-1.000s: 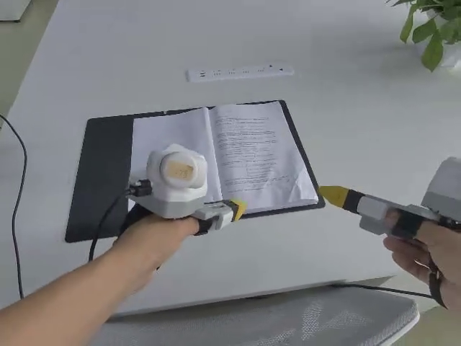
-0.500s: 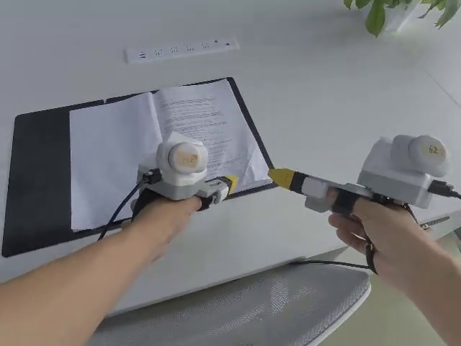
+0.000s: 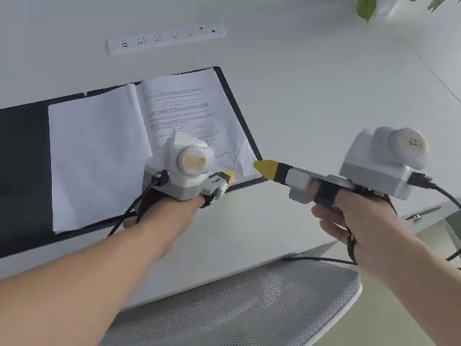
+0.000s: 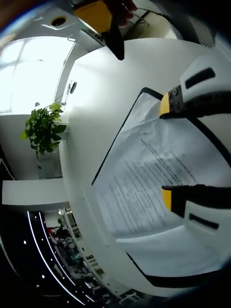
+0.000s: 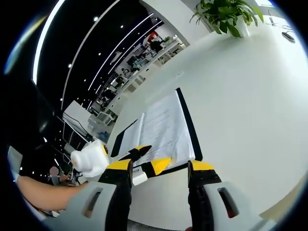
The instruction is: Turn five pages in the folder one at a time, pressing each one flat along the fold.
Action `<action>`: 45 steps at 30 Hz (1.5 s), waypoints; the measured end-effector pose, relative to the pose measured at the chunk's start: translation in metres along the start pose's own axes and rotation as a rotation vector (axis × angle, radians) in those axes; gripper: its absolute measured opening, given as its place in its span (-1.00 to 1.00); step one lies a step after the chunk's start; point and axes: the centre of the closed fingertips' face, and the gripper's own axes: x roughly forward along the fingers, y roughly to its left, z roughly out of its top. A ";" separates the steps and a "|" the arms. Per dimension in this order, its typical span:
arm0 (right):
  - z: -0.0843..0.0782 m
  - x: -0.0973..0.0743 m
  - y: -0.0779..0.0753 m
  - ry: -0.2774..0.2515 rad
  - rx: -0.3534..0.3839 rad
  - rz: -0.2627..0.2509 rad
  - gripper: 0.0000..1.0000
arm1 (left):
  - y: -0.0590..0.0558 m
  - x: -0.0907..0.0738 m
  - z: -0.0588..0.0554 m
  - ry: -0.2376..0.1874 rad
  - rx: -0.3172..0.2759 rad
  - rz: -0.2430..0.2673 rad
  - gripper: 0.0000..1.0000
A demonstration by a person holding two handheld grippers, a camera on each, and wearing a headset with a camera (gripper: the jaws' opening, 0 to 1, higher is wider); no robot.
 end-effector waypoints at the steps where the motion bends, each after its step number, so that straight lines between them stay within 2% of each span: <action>1: 0.000 0.002 -0.001 -0.001 0.001 0.000 -0.12 | 0.000 0.000 0.000 -0.004 0.003 -0.001 0.09; 6: -0.002 0.013 -0.003 0.007 -0.004 0.010 -0.13 | 0.001 0.000 0.000 -0.033 0.015 -0.010 0.04; 9: -0.004 0.019 -0.005 0.013 -0.011 0.013 -0.14 | 0.004 0.000 0.001 -0.050 0.009 0.002 -0.10; 13: -0.004 0.026 -0.006 0.018 -0.009 0.017 -0.14 | 0.004 0.000 0.001 -0.058 0.008 -0.004 -0.12; 15: -0.004 0.029 -0.008 0.021 -0.014 0.016 -0.14 | 0.006 0.001 0.001 -0.063 0.007 0.004 -0.24; 18: -0.005 0.034 -0.010 0.030 -0.021 0.012 -0.15 | 0.006 0.002 0.002 -0.065 0.015 0.004 -0.32; 20: -0.005 0.037 -0.011 0.030 -0.030 0.014 -0.16 | 0.011 0.002 0.003 -0.069 0.005 0.027 -0.42; 21: -0.005 0.039 -0.012 0.032 -0.032 0.014 -0.16 | 0.011 0.002 0.002 -0.066 0.001 0.021 -0.46; 24: -0.004 0.042 -0.012 0.035 -0.037 0.016 -0.16 | 0.013 0.003 0.002 -0.066 0.005 0.028 -0.52; 25: -0.004 0.043 -0.013 0.036 -0.042 0.016 -0.16 | 0.020 0.003 0.003 -0.070 0.004 0.058 -0.74; 26: -0.003 0.043 -0.013 0.036 -0.052 0.014 -0.16 | 0.018 0.003 0.002 -0.061 -0.002 0.042 -0.76; 27: -0.003 0.043 -0.013 0.036 -0.058 0.013 -0.16 | 0.020 0.002 0.003 -0.064 0.017 0.056 -0.77; 32: -0.002 0.046 -0.014 0.036 -0.076 0.017 -0.17 | 0.019 0.002 0.002 -0.062 0.006 0.055 -0.80; 39: -0.002 0.053 -0.012 0.044 -0.100 0.019 -0.20 | 0.018 0.002 0.003 -0.072 -0.056 0.062 -0.84; 45: -0.006 0.061 -0.018 0.066 -0.106 0.008 -0.23 | 0.018 0.001 0.002 -0.071 -0.058 0.062 -0.84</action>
